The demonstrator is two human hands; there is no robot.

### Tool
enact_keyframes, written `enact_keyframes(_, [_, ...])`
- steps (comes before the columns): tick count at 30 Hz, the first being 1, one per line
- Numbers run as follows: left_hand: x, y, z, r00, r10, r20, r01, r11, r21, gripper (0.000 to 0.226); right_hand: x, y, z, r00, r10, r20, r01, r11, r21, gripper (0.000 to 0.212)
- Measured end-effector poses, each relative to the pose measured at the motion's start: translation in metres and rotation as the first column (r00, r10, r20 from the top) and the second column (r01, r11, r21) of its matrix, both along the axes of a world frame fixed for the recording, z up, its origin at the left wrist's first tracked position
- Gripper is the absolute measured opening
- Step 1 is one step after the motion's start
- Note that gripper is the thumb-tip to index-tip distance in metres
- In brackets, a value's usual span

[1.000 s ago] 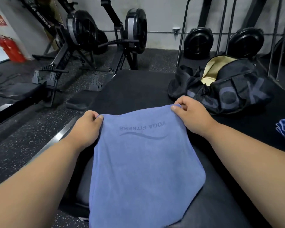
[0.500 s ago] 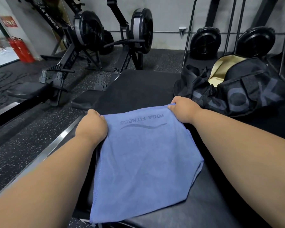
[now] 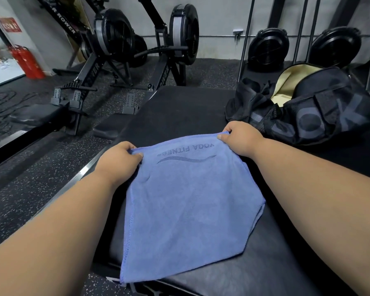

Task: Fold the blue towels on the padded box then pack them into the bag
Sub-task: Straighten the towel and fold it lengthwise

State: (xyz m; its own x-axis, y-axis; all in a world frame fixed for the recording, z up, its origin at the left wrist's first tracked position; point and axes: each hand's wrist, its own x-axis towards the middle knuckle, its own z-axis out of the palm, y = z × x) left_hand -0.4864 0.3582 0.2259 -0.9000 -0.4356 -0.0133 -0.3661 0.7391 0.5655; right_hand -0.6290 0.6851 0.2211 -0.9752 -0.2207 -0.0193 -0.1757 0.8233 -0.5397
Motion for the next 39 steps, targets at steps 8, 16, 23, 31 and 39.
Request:
enact_keyframes(8, [0.018, -0.005, 0.004, 0.99, 0.013, -0.139, 0.055, 0.879, 0.474, 0.012, 0.033, 0.023, 0.004, 0.995, -0.025, 0.092, 0.068, 0.862, -0.502, 0.022])
enact_keyframes(16, [0.101, 0.02, 0.077, 0.909, -0.027, -0.415, 0.28, 0.78, 0.56, 0.019, 0.12, 0.053, 0.066, 0.998, -0.036, 0.047, 0.059, 0.703, -0.709, 0.018])
enact_keyframes(23, [0.191, 0.041, 0.162, 0.854, -0.078, -0.515, 0.404, 0.723, 0.561, 0.028, 0.23, 0.085, 0.17, 0.993, -0.04, -0.108, -0.064, 0.591, -0.804, 0.026])
enact_keyframes(31, [0.302, 0.068, 0.214, 0.827, -0.021, -0.561, 0.411, 0.704, 0.579, 0.008, 0.362, 0.134, 0.249, 0.982, -0.039, -0.182, -0.12, 0.616, -0.779, 0.024])
enact_keyframes(39, [0.37, 0.082, 0.244, 0.797, -0.037, -0.603, 0.423, 0.747, 0.513, 0.008, 0.446, 0.149, 0.273, 0.987, -0.033, -0.157, -0.115, 0.538, -0.835, 0.023])
